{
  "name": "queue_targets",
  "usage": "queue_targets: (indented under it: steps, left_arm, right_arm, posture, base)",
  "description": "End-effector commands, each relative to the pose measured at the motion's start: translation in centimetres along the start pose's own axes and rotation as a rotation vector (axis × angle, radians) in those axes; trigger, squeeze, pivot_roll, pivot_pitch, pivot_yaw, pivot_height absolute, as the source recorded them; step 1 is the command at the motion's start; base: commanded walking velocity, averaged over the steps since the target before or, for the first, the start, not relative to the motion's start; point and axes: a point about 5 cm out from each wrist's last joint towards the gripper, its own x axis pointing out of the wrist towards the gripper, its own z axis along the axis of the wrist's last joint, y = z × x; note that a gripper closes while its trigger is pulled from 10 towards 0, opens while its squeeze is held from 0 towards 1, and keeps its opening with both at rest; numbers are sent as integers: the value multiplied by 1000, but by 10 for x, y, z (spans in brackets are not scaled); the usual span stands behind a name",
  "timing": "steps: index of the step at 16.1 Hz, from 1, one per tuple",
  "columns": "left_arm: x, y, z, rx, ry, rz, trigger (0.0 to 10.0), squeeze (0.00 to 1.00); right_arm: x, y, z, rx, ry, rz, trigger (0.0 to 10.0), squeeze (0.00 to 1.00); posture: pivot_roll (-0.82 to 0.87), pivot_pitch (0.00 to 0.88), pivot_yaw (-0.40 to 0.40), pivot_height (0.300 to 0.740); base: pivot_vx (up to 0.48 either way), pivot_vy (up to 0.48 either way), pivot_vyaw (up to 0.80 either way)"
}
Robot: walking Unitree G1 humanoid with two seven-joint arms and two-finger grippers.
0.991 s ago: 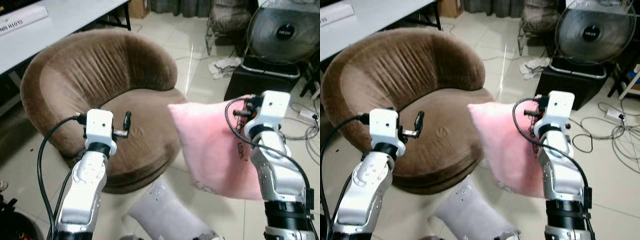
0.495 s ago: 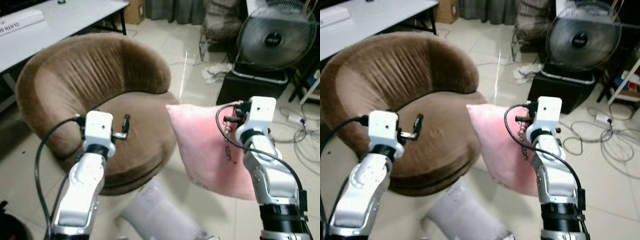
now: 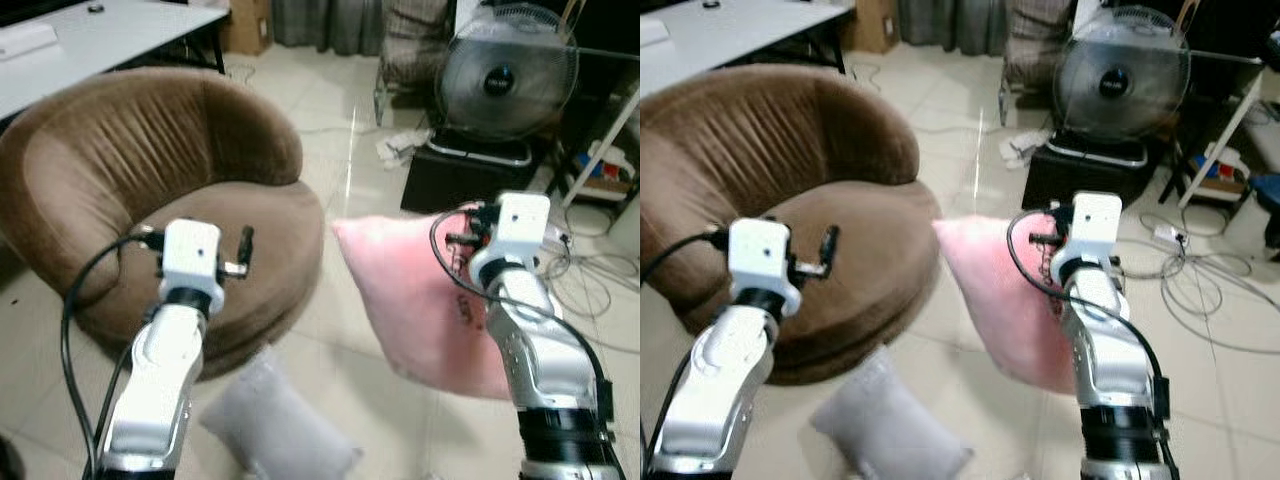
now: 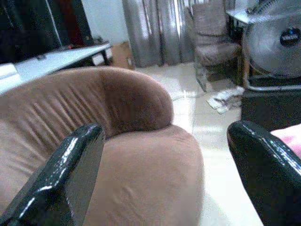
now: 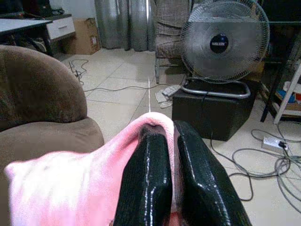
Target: Move the pillow to the sofa from floor
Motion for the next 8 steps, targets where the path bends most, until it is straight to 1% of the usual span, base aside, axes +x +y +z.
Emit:
queue_targets:
  steps: [1, 6, 8]
  left_arm:
    - [2, -6, 6, -2, -18, -21, 10000, 0]
    - [1, -5, 4, 4, -11, -19, 10000, 0]
    - [2, -6, 5, 11, -14, -27, 10000, 0]
  right_arm:
    - [1, -6, 13, 0, -56, -21, 10000, 0]
    - [1, -5, 8, 6, -43, -24, 10000, 0]
    - [0, -9, 4, 13, -33, -43, 10000, 0]
  posture:
    - [-36, 0, 7, 740]
    - [-35, 0, 9, 740]
    - [-40, 0, 17, 740]
  base:
    - [0, -480, 0]
    - [0, -480, 0]
    - [0, -480, 0]
